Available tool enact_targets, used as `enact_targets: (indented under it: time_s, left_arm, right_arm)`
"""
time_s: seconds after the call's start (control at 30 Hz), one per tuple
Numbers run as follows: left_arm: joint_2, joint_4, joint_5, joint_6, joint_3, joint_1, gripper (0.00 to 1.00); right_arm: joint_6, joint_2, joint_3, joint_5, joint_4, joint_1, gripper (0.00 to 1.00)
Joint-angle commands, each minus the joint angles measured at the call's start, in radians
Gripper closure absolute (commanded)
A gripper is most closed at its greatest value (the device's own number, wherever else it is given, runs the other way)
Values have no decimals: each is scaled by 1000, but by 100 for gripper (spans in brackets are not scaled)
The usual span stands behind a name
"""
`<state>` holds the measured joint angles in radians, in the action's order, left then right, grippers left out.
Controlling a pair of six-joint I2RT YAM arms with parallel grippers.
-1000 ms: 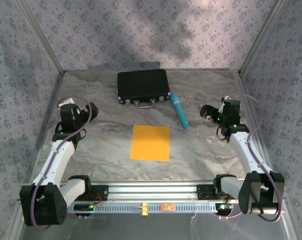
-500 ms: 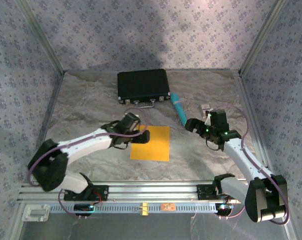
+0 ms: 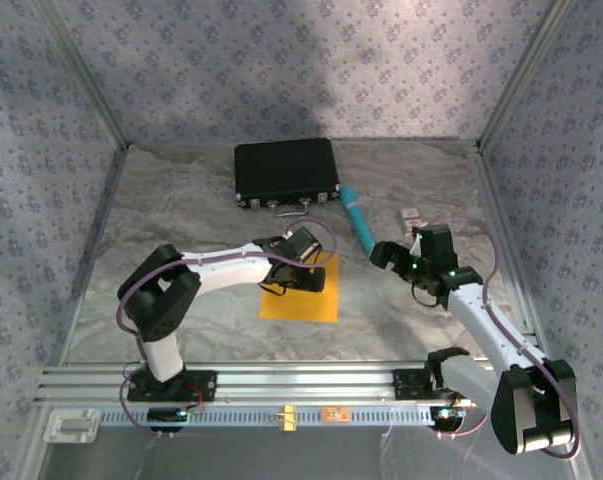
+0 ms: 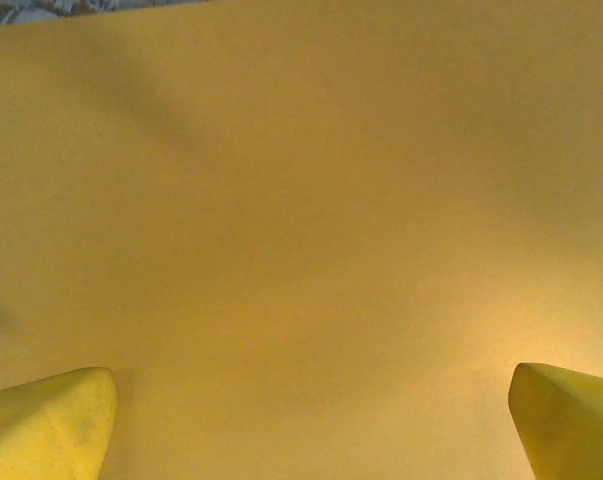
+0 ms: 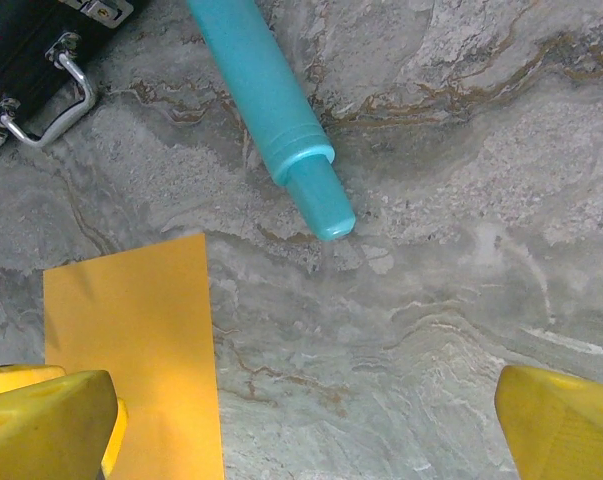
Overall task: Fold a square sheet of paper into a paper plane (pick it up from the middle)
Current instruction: First fold the square sheet of paper in half at the center of the table.
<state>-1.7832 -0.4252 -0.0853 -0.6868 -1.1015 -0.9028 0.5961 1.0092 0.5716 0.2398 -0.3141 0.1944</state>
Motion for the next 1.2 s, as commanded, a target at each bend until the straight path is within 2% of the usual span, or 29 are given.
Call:
enact_targets:
  time_s: [0.0,0.27,0.5,0.63,0.83,0.93,1.03,1.17]
  left_arm:
    - [-11,-37,23,-22,11,23,0]
    - [-11,-63,20,21,42,68,0]
    - [-10,-127,-42,90,64,107,0]
    - [27,-120,-24,94,61,112,0]
    - [61,-166,5,33,-16,100,1]
    - [29,-226,23,-5,-76,91,2]
    - [-15,-318,-10,-30,-142,82,2]
    - [-57,-333,15,-61,-178,82,3]
  right_arm:
    - [22,-16,-8,-22,-2,13,1]
    - [24,-15,-14,-38,-3,26,1]
    - [24,-13,-17,-40,-1,35,1]
    - [25,-12,-14,-28,18,47,1]
    - [18,-8,3,-35,27,84,1]
    - [13,4,14,-40,16,95,1]
    - [11,15,27,-53,-2,106,1]
    - [7,20,30,-57,-10,113,1]
